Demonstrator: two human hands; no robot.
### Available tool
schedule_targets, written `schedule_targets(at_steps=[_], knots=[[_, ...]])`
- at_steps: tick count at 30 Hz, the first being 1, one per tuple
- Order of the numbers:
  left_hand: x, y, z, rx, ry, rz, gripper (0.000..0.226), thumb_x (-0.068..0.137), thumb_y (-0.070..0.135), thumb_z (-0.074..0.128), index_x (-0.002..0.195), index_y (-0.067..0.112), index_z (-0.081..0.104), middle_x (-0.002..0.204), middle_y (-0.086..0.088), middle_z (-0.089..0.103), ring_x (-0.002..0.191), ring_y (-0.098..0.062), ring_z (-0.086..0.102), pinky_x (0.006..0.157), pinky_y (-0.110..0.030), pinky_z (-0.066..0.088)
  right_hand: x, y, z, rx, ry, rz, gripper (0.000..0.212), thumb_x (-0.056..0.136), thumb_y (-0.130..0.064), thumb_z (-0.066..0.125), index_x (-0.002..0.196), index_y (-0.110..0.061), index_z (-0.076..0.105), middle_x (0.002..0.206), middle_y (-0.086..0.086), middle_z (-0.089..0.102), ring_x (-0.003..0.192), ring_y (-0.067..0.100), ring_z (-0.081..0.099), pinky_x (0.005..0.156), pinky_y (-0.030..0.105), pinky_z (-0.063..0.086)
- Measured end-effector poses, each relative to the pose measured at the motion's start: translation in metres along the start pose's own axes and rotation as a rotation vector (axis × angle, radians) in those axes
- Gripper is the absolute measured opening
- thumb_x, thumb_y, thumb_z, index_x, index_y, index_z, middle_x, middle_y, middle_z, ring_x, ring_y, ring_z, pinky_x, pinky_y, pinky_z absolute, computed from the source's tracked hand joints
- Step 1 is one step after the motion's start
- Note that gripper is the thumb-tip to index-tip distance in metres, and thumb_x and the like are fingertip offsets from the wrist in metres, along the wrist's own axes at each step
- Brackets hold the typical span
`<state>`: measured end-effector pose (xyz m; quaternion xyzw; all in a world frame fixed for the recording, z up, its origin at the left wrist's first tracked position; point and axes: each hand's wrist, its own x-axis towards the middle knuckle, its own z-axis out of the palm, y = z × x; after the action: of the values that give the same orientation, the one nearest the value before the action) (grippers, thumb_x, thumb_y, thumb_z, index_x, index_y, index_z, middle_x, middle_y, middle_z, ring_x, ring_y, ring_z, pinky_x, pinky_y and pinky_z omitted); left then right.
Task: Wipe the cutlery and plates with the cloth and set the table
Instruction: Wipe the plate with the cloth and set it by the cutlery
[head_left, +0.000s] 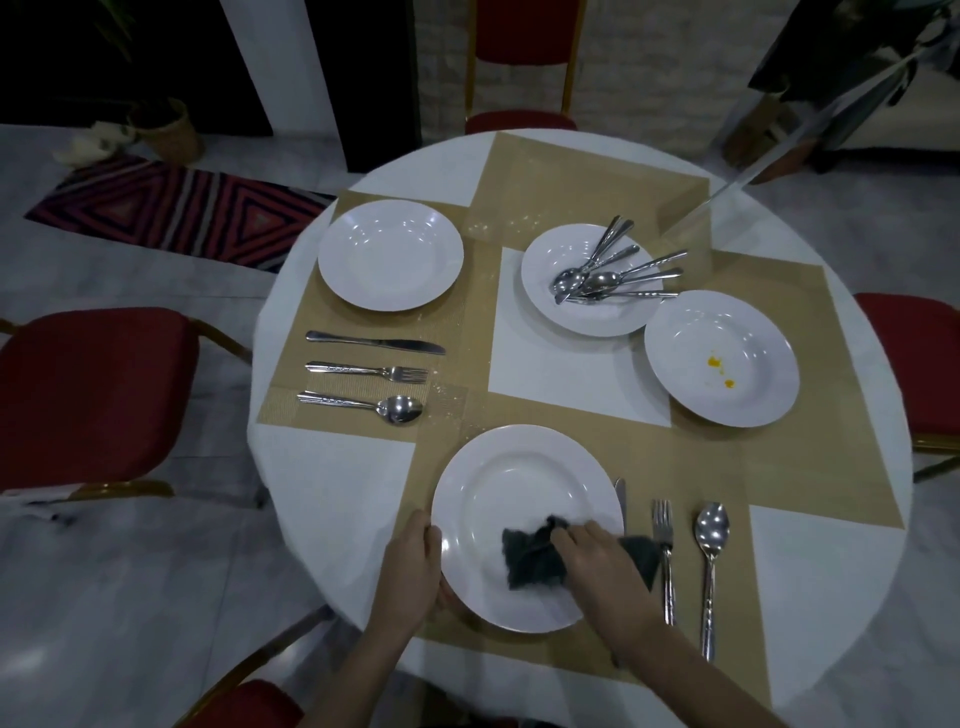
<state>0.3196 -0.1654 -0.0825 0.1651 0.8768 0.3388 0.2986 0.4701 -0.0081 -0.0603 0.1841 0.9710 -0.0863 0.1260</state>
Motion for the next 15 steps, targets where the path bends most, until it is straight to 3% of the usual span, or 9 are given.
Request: schedule_targets(at_steps=[4, 6, 8, 10, 12, 15], knots=[[-0.005, -0.002, 0.003, 0.022, -0.005, 0.004, 0.016, 0.102, 0.021, 0.04, 0.09, 0.016, 0.051, 0.087, -0.005, 0.063, 0.079, -0.013, 0.061, 0.076, -0.022, 0.052, -0.006, -0.041, 0.016, 0.118, -0.031, -0.078, 0.054, 0.029, -0.021, 0.096, 0.078, -0.018, 0.075, 0.072, -0.005, 0.071, 0.064, 0.011, 0.066, 0.058, 0.02, 0.055], [-0.005, 0.0, 0.002, 0.054, -0.013, 0.013, 0.016, 0.102, 0.02, 0.04, 0.09, 0.015, 0.05, 0.085, -0.007, 0.062, 0.077, -0.014, 0.061, 0.076, -0.024, 0.053, 0.012, -0.053, 0.018, 0.147, 0.022, -0.12, 0.043, 0.055, -0.022, 0.09, 0.095, -0.015, 0.073, 0.091, 0.0, 0.074, 0.082, 0.014, 0.068, 0.077, 0.024, 0.057], [-0.006, 0.002, 0.001, 0.069, -0.024, 0.041, 0.016, 0.102, 0.019, 0.041, 0.088, 0.015, 0.047, 0.084, -0.007, 0.062, 0.076, -0.016, 0.061, 0.074, -0.025, 0.052, 0.034, -0.059, 0.016, 0.104, 0.031, -0.167, 0.031, 0.08, -0.019, 0.073, 0.109, -0.012, 0.068, 0.108, 0.006, 0.071, 0.097, 0.02, 0.064, 0.092, 0.03, 0.052], [-0.008, 0.004, -0.001, 0.082, -0.027, 0.062, 0.013, 0.102, 0.02, 0.042, 0.09, 0.016, 0.046, 0.089, -0.006, 0.063, 0.08, -0.017, 0.062, 0.076, -0.024, 0.051, 0.055, -0.056, 0.009, -0.014, 0.111, -0.29, 0.028, 0.067, -0.019, 0.083, 0.094, -0.014, 0.074, 0.091, 0.002, 0.073, 0.083, 0.017, 0.067, 0.079, 0.027, 0.056], [-0.008, 0.004, -0.001, 0.082, -0.016, 0.065, 0.011, 0.102, 0.022, 0.041, 0.095, 0.017, 0.048, 0.094, -0.004, 0.062, 0.085, -0.015, 0.06, 0.08, -0.023, 0.049, 0.071, -0.04, -0.003, -0.103, 0.147, -0.297, 0.031, 0.053, -0.017, 0.089, 0.081, -0.016, 0.075, 0.078, 0.0, 0.071, 0.071, 0.017, 0.066, 0.067, 0.025, 0.056], [-0.01, 0.004, 0.002, 0.088, -0.037, 0.035, 0.012, 0.103, 0.024, 0.037, 0.103, 0.018, 0.047, 0.098, 0.001, 0.059, 0.09, -0.012, 0.058, 0.079, -0.019, 0.046, 0.082, -0.006, -0.019, -0.184, 0.159, -0.211, 0.03, 0.059, -0.012, 0.085, 0.086, -0.016, 0.073, 0.086, 0.002, 0.068, 0.074, 0.02, 0.063, 0.066, 0.027, 0.054]])
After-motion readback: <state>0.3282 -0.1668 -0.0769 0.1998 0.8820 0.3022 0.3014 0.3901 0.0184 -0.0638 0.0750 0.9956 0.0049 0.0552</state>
